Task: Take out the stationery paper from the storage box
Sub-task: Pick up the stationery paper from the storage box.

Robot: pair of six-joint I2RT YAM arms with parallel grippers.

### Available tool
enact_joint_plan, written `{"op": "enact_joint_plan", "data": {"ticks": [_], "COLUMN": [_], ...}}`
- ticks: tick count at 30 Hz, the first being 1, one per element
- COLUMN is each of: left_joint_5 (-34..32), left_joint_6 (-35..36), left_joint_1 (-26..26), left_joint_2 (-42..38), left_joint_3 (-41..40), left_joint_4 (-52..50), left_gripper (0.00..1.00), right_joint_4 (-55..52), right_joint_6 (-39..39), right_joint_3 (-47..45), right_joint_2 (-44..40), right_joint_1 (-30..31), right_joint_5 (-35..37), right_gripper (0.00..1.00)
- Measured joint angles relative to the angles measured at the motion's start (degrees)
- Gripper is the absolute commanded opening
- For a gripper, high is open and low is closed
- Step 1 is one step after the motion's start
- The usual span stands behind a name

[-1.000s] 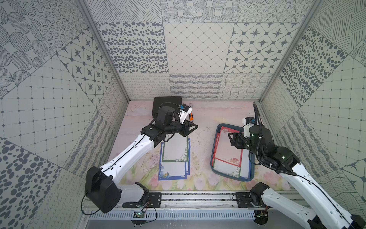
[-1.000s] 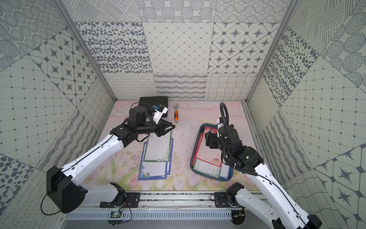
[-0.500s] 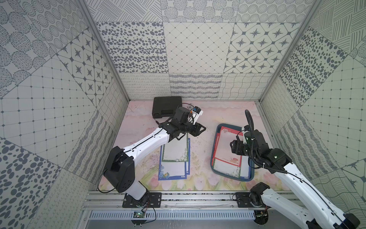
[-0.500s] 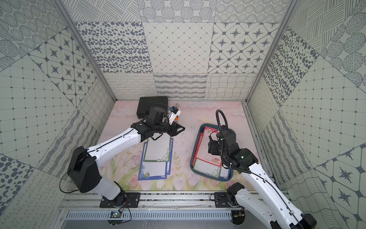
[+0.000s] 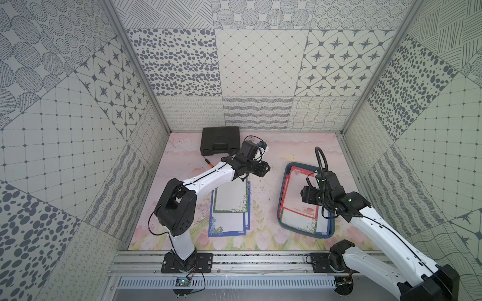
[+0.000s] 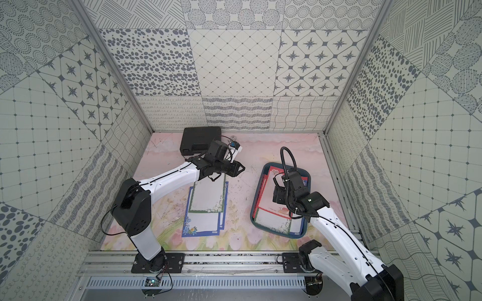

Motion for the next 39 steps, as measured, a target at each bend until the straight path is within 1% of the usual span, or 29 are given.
{"op": "enact_joint_plan", "data": {"ticks": [7, 13, 17, 21, 27, 39], "left_joint_5": [-2.9, -2.7, -1.6, -0.2, 1.5, 5.0], "left_joint_6": [-3.0, -7.0, -9.4, -11.6, -13.6, -16.5], "left_joint_1": [0.0, 0.0, -0.4, -1.2, -3.0, -4.9], "left_joint_2": [2.6, 4.6, 6.0, 7.5, 9.8, 13.7], "left_joint_3": [4.2, 5.0, 5.6, 6.5, 8.5, 11.1], "left_joint_4": [-3.5, -5.3, -5.4, -5.4, -6.3, -8.2], "left_gripper": [0.39, 0.39, 0.39, 0.39, 0.39, 0.37], "right_joint_4": [-0.2, -1.0, -1.1, 0.4, 3.0, 7.5], "right_joint_6": [0.5, 2.1, 3.6, 4.8, 6.0, 6.0], "right_joint_3": [-2.5, -4.7, -4.7, -6.1, -8.3, -10.8], "right_joint_2": [-3.3, -3.9, -1.2, 2.3, 3.8, 6.4], "right_joint_1": [-0.8, -1.9, -4.5, -7.4, -10.2, -14.4], "right_joint_5": [-2.3, -2.0, -1.1, -1.6, -2.7, -4.3], "right_gripper": [0.72, 0.7, 0.67, 0.65, 0.61, 0.59]}}
